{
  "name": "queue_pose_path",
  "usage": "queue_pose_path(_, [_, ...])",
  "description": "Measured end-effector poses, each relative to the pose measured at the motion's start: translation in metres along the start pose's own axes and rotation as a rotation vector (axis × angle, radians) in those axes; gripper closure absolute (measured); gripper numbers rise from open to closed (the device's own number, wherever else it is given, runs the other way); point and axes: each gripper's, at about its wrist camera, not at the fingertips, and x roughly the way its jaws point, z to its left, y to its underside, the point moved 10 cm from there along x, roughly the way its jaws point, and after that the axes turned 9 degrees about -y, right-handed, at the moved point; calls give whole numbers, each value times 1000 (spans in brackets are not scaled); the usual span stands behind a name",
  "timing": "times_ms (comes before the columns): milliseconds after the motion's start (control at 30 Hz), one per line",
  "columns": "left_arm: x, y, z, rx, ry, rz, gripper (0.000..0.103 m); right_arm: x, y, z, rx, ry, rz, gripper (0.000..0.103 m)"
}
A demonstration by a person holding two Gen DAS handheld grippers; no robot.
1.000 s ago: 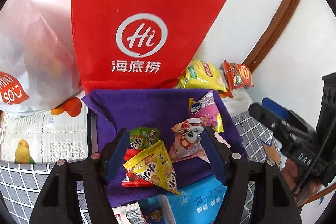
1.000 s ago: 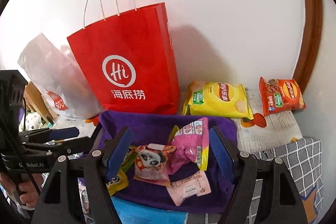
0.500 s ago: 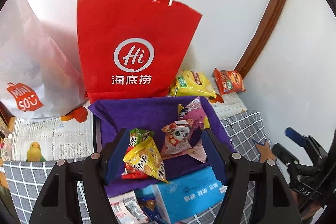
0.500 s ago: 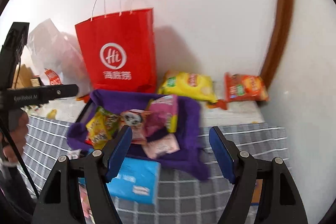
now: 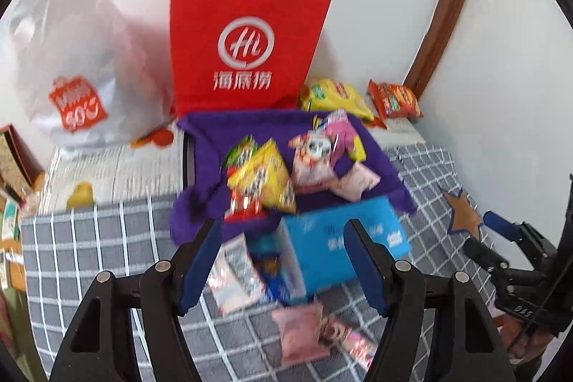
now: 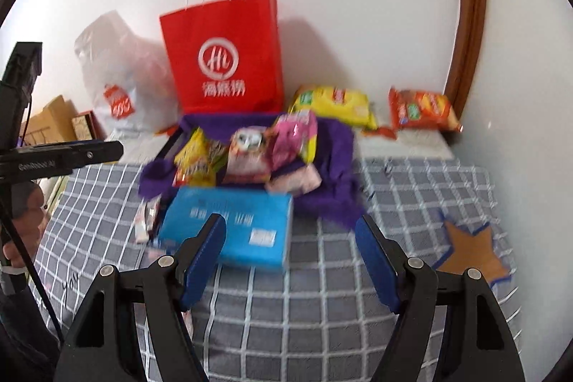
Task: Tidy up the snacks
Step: 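Withdraw both open tools from the towel back toward the snack pile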
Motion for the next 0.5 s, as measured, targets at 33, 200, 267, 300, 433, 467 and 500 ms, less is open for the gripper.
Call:
queue_pose_path(33, [2, 9, 2, -1, -3, 13, 34, 5, 10, 3, 7, -12, 12, 29])
queue_pose_path(200, [10, 43, 15, -24, -12, 65, 34, 26, 51, 20, 22, -44, 77, 30])
queue_pose_path(267, [12, 50, 22, -34, -26, 72, 34, 32, 63, 30, 25, -66, 99, 30])
queue_pose_path(300, [13, 52, 26, -41, -38, 75, 34, 34, 68, 36, 22, -82, 107, 31])
queue_pose_path(433, [18, 61, 36, -67, -42, 94, 34, 36, 81, 59, -6, -148, 102, 31])
queue_pose_path(467, [19, 63, 37, -72, -41, 98, 34, 38, 84, 63, -5, -162, 108, 31])
queue_pose_path(500, [20, 64, 38, -73, -40, 100, 34, 43, 89, 69, -5, -178, 119, 31])
